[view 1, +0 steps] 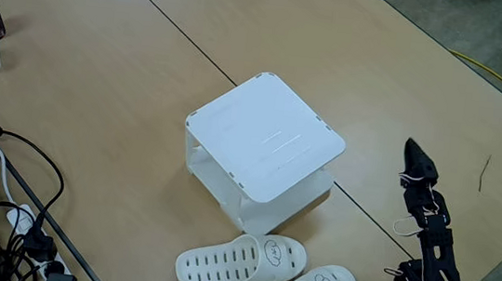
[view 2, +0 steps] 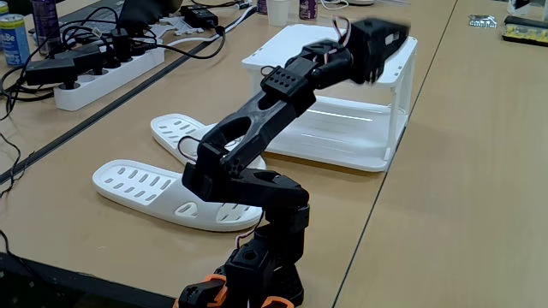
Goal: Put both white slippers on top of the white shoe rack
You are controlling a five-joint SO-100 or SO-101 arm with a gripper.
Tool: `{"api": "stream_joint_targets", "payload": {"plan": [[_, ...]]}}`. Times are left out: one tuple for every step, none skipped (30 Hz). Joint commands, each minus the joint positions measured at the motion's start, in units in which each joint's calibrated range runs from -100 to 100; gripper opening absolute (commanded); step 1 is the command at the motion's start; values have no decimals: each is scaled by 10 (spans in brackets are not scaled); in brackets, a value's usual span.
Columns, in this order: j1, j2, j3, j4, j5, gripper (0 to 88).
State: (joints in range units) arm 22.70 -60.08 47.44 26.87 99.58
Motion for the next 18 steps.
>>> {"api": "stream_joint_targets", "payload": {"plan": [[-22, 4, -1, 177, 4, 8], [-32, 6, 4, 213, 4, 8], [-41, 9, 9, 234, 4, 8], [-62, 13, 18, 250, 4, 8], [-80, 18, 29, 251, 4, 8], [-96, 24, 38, 251, 4, 8], [-114, 32, 46, 251, 4, 8], [-134, 43, 50, 250, 4, 8], [-155, 61, 54, 250, 4, 8], [-170, 80, 52, 250, 4, 8], [-187, 106, 47, 250, 4, 8], [-199, 126, 44, 249, 4, 8], [-211, 149, 37, 248, 4, 8], [-220, 169, 29, 246, 4, 8], [-228, 186, 21, 246, 4, 8], [-236, 205, 14, 246, 4, 8], [-243, 218, 10, 246, 4, 8], [-250, 230, 9, 246, 4, 8]]}}
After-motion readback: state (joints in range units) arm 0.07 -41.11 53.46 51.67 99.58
